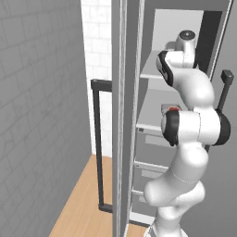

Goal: Take the meat container that has the steak and place it on the second highest rack of the freezer. Then take the vegetable container that has the tomato and avocado and place it on the highest rack of the freezer.

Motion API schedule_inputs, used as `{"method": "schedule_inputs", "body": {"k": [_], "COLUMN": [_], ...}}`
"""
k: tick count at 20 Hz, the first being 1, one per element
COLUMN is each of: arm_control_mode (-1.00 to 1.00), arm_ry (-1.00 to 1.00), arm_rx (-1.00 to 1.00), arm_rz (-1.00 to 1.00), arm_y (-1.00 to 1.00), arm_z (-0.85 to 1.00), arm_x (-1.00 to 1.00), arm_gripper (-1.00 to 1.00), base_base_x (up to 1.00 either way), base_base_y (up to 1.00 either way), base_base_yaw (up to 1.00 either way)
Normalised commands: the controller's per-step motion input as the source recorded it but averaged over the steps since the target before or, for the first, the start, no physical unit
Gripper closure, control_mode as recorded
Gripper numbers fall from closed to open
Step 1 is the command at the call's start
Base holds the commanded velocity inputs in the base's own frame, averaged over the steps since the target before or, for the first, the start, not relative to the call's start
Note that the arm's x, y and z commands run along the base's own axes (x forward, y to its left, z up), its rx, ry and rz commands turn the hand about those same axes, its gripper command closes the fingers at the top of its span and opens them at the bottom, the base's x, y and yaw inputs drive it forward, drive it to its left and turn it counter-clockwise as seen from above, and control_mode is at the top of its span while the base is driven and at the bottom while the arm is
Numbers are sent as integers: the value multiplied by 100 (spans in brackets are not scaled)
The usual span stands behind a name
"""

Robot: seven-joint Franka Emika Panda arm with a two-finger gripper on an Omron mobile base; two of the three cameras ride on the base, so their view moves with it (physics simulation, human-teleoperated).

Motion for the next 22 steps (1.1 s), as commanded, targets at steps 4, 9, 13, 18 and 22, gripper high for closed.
{"method": "schedule_inputs", "body": {"k": [4,9,13,18,22], "arm_control_mode": [-100,-100,-100,-100,-100], "arm_ry": [0,1,-1,-10,-23], "arm_rx": [0,0,0,0,0], "arm_rz": [-11,-2,-1,-5,-4], "arm_y": [-19,-4,0,0,0], "arm_z": [-42,-5,0,0,3], "arm_x": [1,0,1,0,-18], "arm_gripper": [100,-100,-100,-100,-100], "base_base_x": [0,0,0,0,0], "base_base_y": [0,0,0,0,0], "base_base_yaw": [0,0,0,0,0]}}
